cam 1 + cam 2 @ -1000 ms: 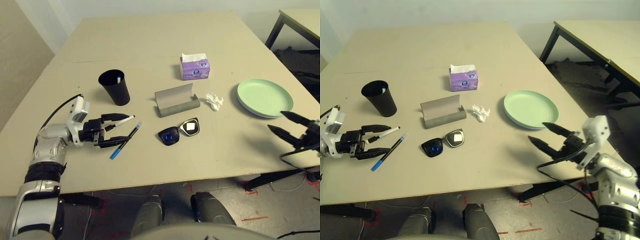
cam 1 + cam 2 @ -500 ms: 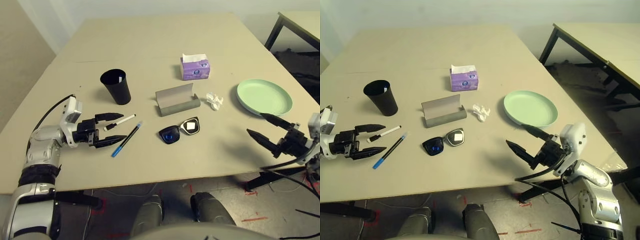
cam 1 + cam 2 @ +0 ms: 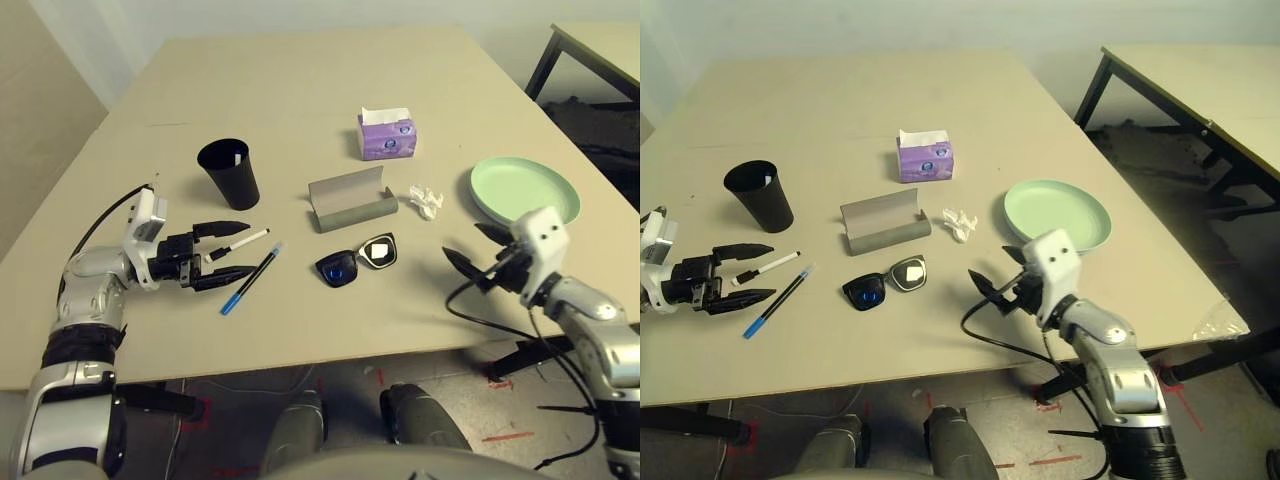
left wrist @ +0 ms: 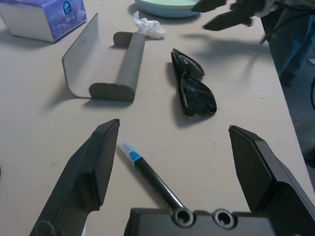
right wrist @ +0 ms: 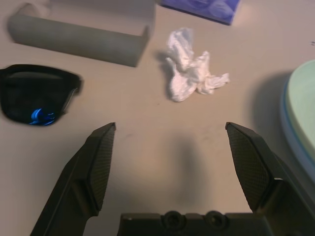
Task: Organize and tidy the items on the table.
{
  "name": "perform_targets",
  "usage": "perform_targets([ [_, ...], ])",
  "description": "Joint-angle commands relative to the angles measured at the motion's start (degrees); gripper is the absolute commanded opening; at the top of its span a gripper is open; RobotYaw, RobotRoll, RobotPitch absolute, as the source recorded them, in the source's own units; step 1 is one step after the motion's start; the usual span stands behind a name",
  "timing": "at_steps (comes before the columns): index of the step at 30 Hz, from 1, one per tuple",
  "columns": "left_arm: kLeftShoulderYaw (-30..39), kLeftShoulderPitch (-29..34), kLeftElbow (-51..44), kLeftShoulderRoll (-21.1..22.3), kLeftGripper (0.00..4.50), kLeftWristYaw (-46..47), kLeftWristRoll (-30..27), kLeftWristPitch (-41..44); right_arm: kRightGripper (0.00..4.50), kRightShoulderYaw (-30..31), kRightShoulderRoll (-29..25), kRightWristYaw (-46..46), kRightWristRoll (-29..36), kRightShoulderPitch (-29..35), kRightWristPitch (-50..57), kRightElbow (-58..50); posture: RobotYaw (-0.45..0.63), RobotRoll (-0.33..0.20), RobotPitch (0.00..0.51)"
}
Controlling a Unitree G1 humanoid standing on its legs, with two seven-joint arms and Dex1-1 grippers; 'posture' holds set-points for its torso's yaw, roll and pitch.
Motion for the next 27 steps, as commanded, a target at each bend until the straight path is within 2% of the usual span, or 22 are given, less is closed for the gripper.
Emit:
perform_targets([
  [1, -0.1, 0.8, -1.3, -0.4, 4.50, -0.1, -0.3, 0.4, 4.47, 2.2, 1.9, -3.2, -2.9, -3.8, 1.5, 4.1, -0.08, 0.000, 0.084],
  [16, 0.1, 2.1, -3.2, -1.1, 4.50, 0.9, -0.4, 0.6, 4.47, 5.1, 8.8, -10.2, -8.5, -16.0, 2.1, 20.1, -0.06, 0.000, 0.077],
  [24, 0.0, 2.0, -3.0, -1.0, 4.50, 0.9, -0.2, 0.5, 4.47, 4.2, 11.1, -12.2, -8.7, -18.3, 2.4, 22.9, -0.06, 0.000, 0.074],
  [27, 0.0, 2.0, -2.9, -0.9, 4.50, 0.8, -0.1, 0.3, 3.44, 4.1, 11.7, -12.4, -8.6, -18.4, 2.1, 23.1, -0.06, 0.000, 0.074],
])
